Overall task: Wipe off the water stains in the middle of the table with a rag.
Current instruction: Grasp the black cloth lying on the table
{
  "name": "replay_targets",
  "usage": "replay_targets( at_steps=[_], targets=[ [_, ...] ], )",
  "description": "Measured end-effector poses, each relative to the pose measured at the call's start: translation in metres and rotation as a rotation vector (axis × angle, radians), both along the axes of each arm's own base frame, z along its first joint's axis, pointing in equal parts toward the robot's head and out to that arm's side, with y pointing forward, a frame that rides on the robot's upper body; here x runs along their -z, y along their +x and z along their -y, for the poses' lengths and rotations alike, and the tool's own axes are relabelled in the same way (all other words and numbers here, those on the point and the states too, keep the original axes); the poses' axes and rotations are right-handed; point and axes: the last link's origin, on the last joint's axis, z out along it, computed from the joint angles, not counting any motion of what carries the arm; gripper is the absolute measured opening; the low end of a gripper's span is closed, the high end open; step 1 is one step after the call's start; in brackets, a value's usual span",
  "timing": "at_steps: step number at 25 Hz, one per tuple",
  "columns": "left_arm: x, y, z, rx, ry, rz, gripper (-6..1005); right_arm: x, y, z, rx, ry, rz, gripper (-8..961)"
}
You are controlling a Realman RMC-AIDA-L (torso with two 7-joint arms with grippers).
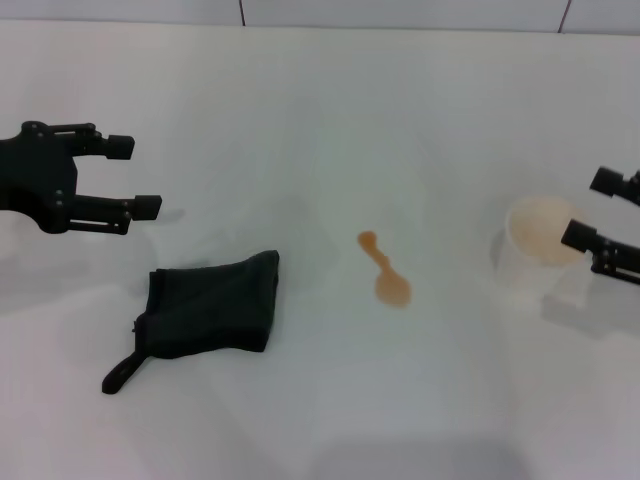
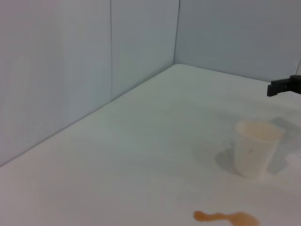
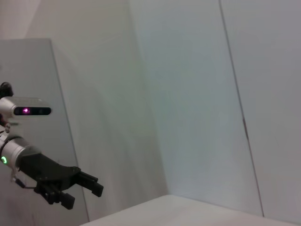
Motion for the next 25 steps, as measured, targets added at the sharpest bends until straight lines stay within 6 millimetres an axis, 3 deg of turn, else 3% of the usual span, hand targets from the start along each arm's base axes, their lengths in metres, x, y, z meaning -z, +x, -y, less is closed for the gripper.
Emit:
replay_targets(
  at_steps=[11, 25],
  targets=[
    [-0.002, 0.004, -0.002, 0.006, 0.022, 0.038, 859, -0.026, -0.02, -0.018, -0.087, -0.032, 0.172, 857],
    [-0.001, 0.009, -0.008, 0.01, 0.029, 0.043, 859, -0.039, -0.041, -0.03, -0.069, -0.146, 0.297, 856]
  ],
)
